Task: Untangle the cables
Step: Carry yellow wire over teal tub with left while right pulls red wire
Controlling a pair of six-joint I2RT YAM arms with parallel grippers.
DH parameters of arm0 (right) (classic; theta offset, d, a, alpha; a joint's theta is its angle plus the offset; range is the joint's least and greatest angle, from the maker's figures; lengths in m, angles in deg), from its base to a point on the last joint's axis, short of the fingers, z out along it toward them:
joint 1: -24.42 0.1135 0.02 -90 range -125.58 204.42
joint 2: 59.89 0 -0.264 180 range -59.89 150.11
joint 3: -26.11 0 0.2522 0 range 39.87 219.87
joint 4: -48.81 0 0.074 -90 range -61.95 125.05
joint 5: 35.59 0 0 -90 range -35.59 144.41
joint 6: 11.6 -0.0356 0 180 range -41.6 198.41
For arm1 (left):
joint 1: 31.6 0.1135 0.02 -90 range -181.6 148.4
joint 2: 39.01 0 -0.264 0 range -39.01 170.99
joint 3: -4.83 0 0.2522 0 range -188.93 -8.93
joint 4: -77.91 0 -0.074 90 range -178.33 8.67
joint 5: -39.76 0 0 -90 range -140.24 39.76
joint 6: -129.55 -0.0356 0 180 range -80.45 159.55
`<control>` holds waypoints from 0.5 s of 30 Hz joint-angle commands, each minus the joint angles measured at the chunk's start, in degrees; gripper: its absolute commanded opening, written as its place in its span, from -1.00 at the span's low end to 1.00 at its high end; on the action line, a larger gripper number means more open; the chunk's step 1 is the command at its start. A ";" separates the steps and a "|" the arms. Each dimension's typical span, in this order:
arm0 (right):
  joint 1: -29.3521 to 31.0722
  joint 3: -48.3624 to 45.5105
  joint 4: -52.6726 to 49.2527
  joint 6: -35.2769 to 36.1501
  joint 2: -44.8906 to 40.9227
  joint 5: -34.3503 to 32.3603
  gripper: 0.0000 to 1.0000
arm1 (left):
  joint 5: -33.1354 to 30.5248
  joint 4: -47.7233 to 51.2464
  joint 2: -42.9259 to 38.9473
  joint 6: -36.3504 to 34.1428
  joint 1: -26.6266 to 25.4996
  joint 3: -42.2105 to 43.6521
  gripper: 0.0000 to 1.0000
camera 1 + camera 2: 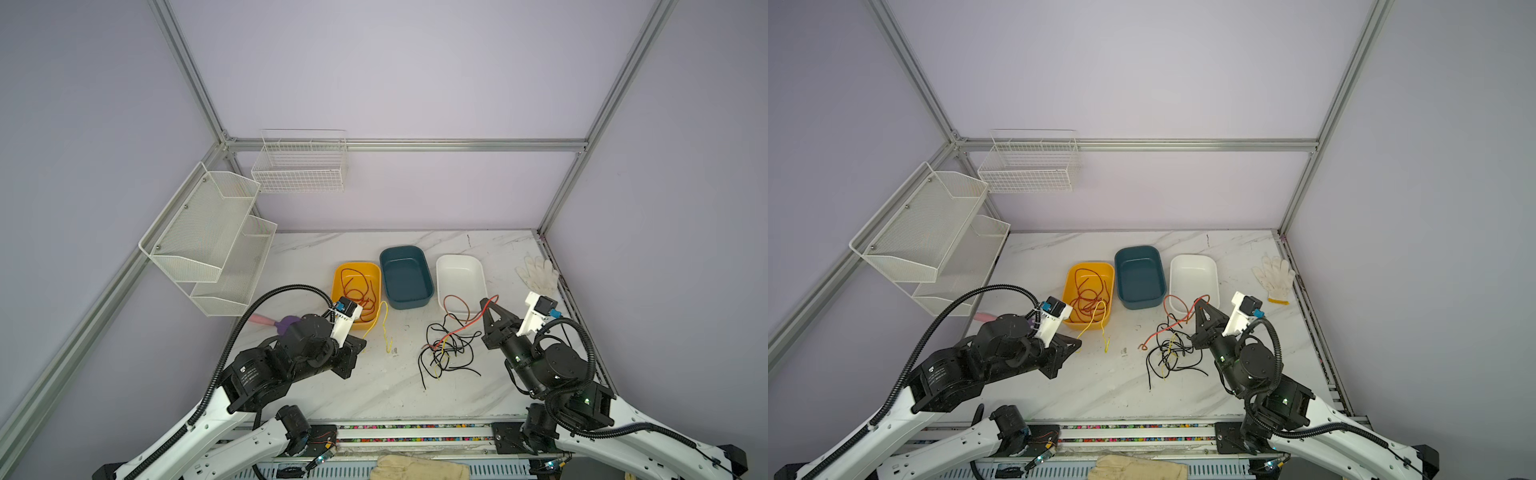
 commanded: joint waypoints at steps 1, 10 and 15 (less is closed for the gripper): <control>-0.25 2.89 -3.55 -1.76 -3.43 -2.66 -1.00 | -1.33 -1.18 1.97 -2.87 0.30 -2.53 -1.00; -0.24 10.86 -8.77 1.20 -4.81 -1.51 -1.00 | 3.31 -7.62 10.17 -6.64 5.51 -5.42 -1.00; -0.24 15.05 -10.90 2.51 -5.04 -1.21 -1.00 | 7.38 -11.73 17.08 -8.16 10.18 -8.67 -1.00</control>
